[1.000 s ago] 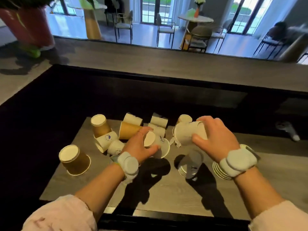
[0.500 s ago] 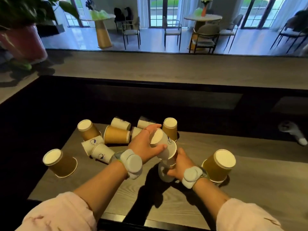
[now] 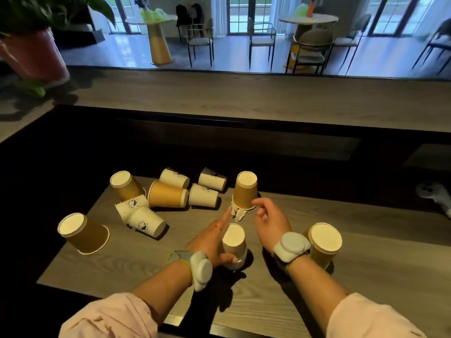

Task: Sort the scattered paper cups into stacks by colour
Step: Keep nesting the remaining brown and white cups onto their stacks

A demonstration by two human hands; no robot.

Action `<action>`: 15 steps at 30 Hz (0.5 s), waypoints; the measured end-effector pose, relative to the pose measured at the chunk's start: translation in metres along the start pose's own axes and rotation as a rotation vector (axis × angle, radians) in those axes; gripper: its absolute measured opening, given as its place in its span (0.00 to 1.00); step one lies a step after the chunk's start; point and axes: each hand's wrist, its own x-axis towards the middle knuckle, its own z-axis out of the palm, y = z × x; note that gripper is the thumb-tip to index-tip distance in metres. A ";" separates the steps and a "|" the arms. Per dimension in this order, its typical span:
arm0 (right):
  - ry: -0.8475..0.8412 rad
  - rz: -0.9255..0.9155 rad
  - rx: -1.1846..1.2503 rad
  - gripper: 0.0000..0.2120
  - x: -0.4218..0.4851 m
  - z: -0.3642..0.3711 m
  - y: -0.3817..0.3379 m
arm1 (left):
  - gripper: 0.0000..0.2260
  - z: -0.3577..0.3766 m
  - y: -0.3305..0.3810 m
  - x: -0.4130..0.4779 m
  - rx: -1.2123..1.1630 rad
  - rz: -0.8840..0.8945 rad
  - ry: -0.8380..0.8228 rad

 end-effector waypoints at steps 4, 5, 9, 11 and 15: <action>-0.006 -0.176 0.126 0.13 0.003 0.008 -0.066 | 0.45 -0.035 -0.018 -0.005 -0.093 0.025 0.054; -0.040 -0.208 0.152 0.13 0.004 0.015 -0.081 | 0.39 -0.045 -0.030 -0.007 -0.119 0.010 0.098; -0.226 -0.250 0.078 0.11 0.011 0.069 -0.117 | 0.23 -0.080 -0.094 -0.015 -0.174 -0.273 0.413; -0.339 -0.212 -0.039 0.12 0.016 0.108 -0.122 | 0.19 -0.096 -0.126 -0.020 -0.307 -0.443 0.509; -0.589 -0.041 -0.312 0.24 0.030 0.179 -0.114 | 0.16 -0.118 -0.179 -0.023 -0.522 -0.531 0.502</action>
